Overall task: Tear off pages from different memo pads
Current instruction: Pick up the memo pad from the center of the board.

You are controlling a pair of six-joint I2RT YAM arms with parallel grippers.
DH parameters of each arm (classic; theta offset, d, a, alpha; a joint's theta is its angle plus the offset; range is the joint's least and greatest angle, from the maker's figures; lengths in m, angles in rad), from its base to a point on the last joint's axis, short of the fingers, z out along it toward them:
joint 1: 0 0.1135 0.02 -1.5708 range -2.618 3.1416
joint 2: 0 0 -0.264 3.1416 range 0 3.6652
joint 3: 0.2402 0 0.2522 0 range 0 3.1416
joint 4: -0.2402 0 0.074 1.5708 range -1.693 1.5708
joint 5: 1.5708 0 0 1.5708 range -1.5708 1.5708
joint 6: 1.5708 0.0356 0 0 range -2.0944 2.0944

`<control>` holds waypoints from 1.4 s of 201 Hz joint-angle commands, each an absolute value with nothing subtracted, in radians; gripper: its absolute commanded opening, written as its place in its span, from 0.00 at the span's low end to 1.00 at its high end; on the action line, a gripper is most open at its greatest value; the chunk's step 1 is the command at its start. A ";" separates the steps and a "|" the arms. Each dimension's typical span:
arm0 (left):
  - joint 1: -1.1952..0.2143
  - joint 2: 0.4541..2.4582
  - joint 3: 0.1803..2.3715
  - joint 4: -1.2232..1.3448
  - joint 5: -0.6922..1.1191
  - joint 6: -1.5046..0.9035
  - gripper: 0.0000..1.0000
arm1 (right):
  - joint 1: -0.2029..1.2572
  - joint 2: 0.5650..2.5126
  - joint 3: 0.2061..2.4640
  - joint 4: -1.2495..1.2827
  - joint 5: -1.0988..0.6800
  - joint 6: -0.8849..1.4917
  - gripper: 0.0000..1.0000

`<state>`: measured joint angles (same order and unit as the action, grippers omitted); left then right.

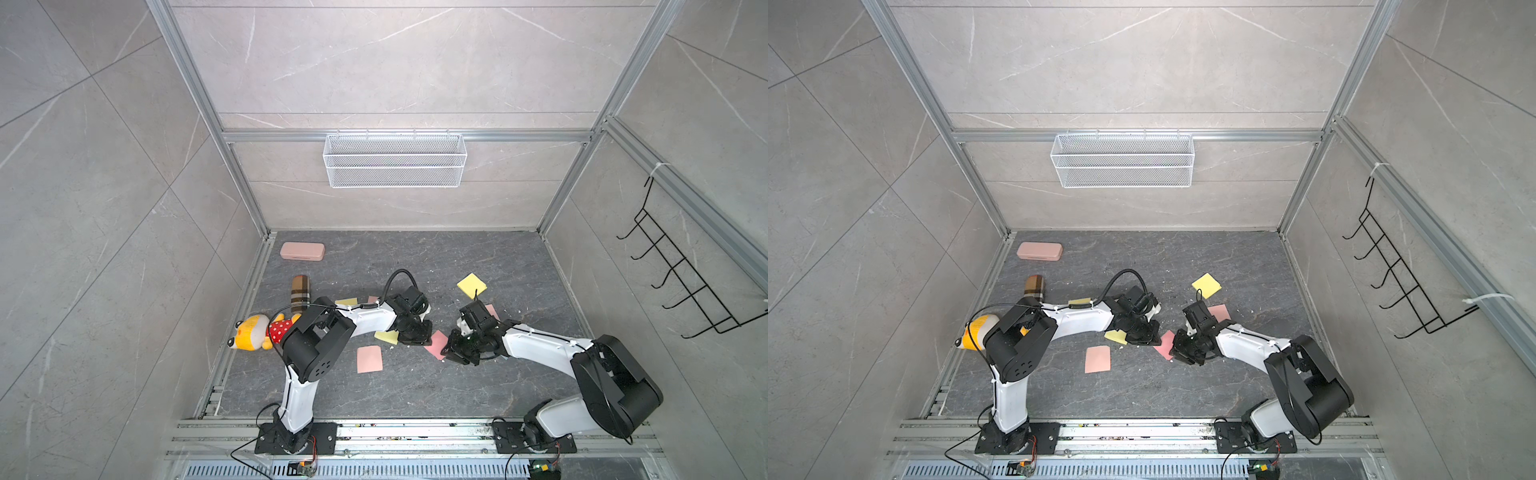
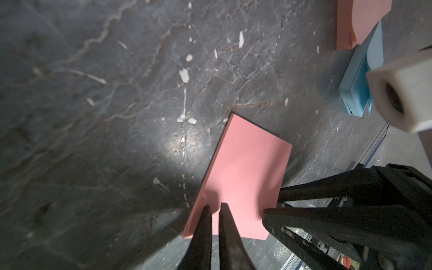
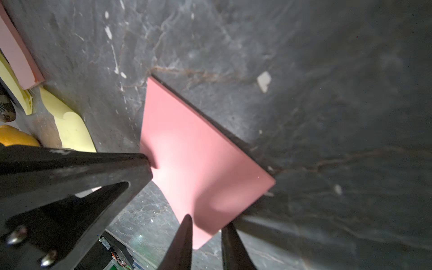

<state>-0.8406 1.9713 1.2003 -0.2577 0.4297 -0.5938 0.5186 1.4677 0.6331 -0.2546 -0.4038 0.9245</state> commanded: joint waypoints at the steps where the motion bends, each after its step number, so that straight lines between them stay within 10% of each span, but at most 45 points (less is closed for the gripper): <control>1: -0.849 1.959 1.175 -0.278 0.450 -0.604 0.11 | 0.526 1.450 0.647 -0.222 -0.405 0.925 0.22; 112: -0.818 1.875 1.172 -0.305 0.498 -0.600 0.13 | 0.529 1.472 0.622 -0.139 -0.405 0.934 0.03; 222: -0.551 1.574 0.840 0.176 0.807 -0.804 0.64 | 0.506 1.320 0.774 -0.314 -0.683 0.591 0.00; 281: -0.558 1.496 0.791 0.273 0.882 -0.850 0.57 | 0.506 1.305 0.810 -0.269 -0.839 0.633 0.00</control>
<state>-0.5514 1.5425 0.8013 0.1898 0.8040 -0.8249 0.5083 1.3102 0.7746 -0.2684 -0.7567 0.6422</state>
